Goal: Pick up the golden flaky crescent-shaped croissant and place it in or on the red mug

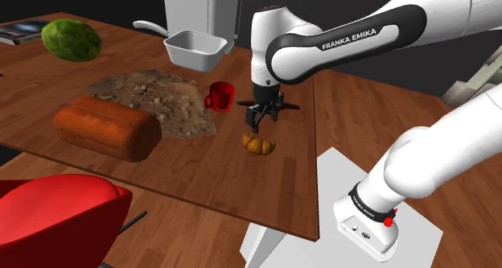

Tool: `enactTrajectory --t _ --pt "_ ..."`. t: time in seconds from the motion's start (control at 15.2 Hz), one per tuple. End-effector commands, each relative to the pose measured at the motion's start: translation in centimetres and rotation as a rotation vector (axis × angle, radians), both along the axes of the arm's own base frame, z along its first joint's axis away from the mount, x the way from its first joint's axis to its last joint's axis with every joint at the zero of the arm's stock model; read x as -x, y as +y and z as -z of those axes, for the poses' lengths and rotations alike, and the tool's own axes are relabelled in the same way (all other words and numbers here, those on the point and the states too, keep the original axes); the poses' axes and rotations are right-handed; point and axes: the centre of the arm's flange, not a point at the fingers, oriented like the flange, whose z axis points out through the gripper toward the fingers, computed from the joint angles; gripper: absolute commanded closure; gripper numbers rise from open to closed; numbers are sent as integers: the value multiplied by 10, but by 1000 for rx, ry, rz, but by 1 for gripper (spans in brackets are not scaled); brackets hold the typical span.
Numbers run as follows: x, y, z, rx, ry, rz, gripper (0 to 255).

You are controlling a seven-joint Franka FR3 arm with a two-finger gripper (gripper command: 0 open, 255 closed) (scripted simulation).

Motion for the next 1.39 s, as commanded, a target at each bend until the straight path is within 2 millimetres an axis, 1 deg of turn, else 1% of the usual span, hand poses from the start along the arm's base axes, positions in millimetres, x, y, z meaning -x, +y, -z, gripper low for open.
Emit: enactTrajectory --t 0.0,0.13,0.59,0.66,1.19,1.25,1.32 --pt "-5 18 21 -5 13 4 0" --pt "-11 35 40 -9 25 8 0" --pt "-4 32 76 -9 25 8 0" --pt "-4 32 79 -9 25 8 0" --pt "-4 32 79 -9 25 8 0" --pt "-4 32 79 -9 25 8 255" --pt "-4 32 79 -9 25 8 255"
